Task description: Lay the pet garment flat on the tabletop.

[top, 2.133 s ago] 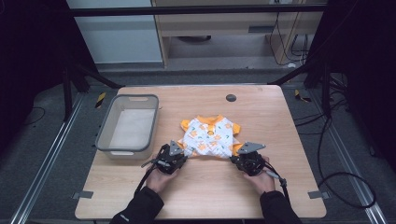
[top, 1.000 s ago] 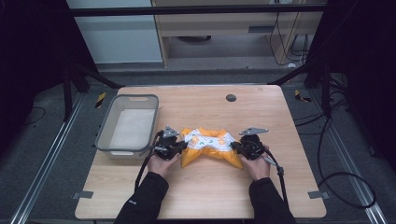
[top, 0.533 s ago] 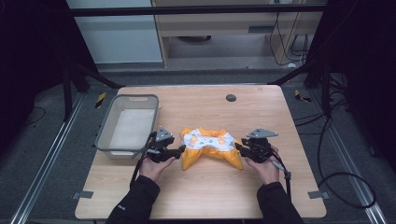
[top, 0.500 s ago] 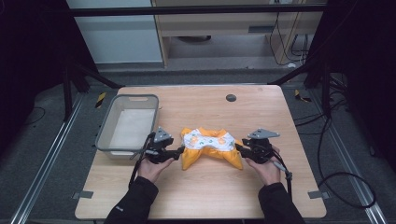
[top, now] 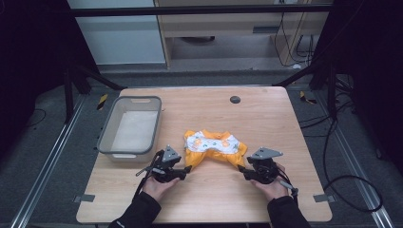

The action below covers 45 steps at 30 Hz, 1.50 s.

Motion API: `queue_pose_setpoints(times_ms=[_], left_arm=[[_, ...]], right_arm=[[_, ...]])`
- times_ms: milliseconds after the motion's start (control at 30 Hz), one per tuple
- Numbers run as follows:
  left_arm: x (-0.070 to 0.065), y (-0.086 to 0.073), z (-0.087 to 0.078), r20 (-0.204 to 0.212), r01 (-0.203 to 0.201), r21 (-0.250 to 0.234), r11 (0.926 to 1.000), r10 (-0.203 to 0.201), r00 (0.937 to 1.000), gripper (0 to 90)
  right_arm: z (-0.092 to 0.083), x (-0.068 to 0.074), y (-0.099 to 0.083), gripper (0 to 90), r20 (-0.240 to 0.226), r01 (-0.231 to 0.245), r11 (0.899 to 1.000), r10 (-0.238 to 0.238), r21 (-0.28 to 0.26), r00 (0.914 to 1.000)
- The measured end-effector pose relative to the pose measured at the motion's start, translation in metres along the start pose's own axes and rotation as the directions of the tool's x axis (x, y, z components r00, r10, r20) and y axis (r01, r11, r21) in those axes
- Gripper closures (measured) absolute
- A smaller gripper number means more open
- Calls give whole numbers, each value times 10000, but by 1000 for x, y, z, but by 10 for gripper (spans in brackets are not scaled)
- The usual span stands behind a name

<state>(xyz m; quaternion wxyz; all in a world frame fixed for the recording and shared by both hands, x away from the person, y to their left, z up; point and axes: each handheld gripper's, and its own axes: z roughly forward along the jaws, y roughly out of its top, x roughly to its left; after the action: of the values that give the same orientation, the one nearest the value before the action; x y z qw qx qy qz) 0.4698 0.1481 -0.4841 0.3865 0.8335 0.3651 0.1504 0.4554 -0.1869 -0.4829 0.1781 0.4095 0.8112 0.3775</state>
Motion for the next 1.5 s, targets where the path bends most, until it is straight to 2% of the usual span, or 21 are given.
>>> queue_pose_setpoints(times_ms=[133,167,200,233,267,400,633,667,700,767,900,967,1000,1100,1200,1233,1300,1367,1400,1467,1500], left_arm=[[-2,-1,8,-59,-126,295,9995,128,9999,542],[-1,-2,11,-48,-19,394,9992,21,10000,542],[0,-2,14,110,54,517,9986,-60,9999,634],[0,-2,14,110,54,517,9986,-60,9999,677],[-1,-2,15,94,93,579,9983,-99,9999,677],[0,-2,14,175,56,612,9981,-67,9998,841],[1,4,-2,405,111,244,9996,-120,9991,877],[1,6,-13,723,164,46,9999,-167,9972,879],[0,6,-18,803,95,-22,10000,-93,9967,880],[-1,7,-26,892,39,-118,9999,-28,9960,881],[-1,7,-59,1437,102,-555,9984,-21,9896,881],[-2,5,-72,1617,171,-596,9981,-72,9868,881],[-4,-1,-81,1753,202,-447,9988,-120,9844,880],[-9,-13,-83,1739,221,-121,9997,-197,9846,877],[-18,-31,-76,1767,73,563,9984,-171,9841,872],[-20,-34,-74,1765,-35,657,9978,-81,9843,864],[-25,-39,-68,1665,-300,875,9957,150,9859,855],[-28,-41,-64,1473,-389,892,9953,254,9888,765],[-29,-42,-63,1205,-496,871,9950,389,9920,696],[-29,-41,-68,937,-385,390,9985,347,9950,508],[-29,-41,-68,937,-385,390,9985,347,9950,463]], right_arm=[[7,2,-3,559,-140,48,9995,-44,304,9999],[7,2,-3,559,-140,48,9995,-44,304,9999],[10,2,-3,619,-188,94,9988,-85,473,9998],[10,2,-3,619,-188,94,9988,-85,473,9998],[11,3,-2,652,-184,125,9985,-115,536,9998],[12,4,-1,816,-310,157,9965,-132,823,9994],[-2,4,5,847,-503,102,9992,-82,389,9987],[-10,4,6,846,-591,87,9997,-72,250,9982],[-16,4,6,846,-723,134,9999,-128,79,9973],[-25,5,8,845,-804,92,9998,-106,-187,9967],[-42,8,10,841,-1034,203,9981,-263,-585,9943],[-55,11,10,837,-1326,140,9967,-245,-799,9909],[-67,16,8,832,-1719,82,9972,-208,-737,9849],[-73,19,2,831,-1973,77,9983,-189,-577,9802],[-74,26,-11,824,-2219,103,9999,-114,-61,9750],[-69,30,-22,810,-2072,269,9990,-187,369,9781],[-65,32,-27,794,-1912,415,9979,-312,500,9811],[-60,32,-33,772,-1699,497,9957,-358,781,9848],[-58,32,-35,754,-1655,524,9952,-381,828,9855],[-57,30,-35,704,-1494,591,9965,-496,593,9875],[-57,30,-35,704,-1494,591,9965,-496,593,9875]])
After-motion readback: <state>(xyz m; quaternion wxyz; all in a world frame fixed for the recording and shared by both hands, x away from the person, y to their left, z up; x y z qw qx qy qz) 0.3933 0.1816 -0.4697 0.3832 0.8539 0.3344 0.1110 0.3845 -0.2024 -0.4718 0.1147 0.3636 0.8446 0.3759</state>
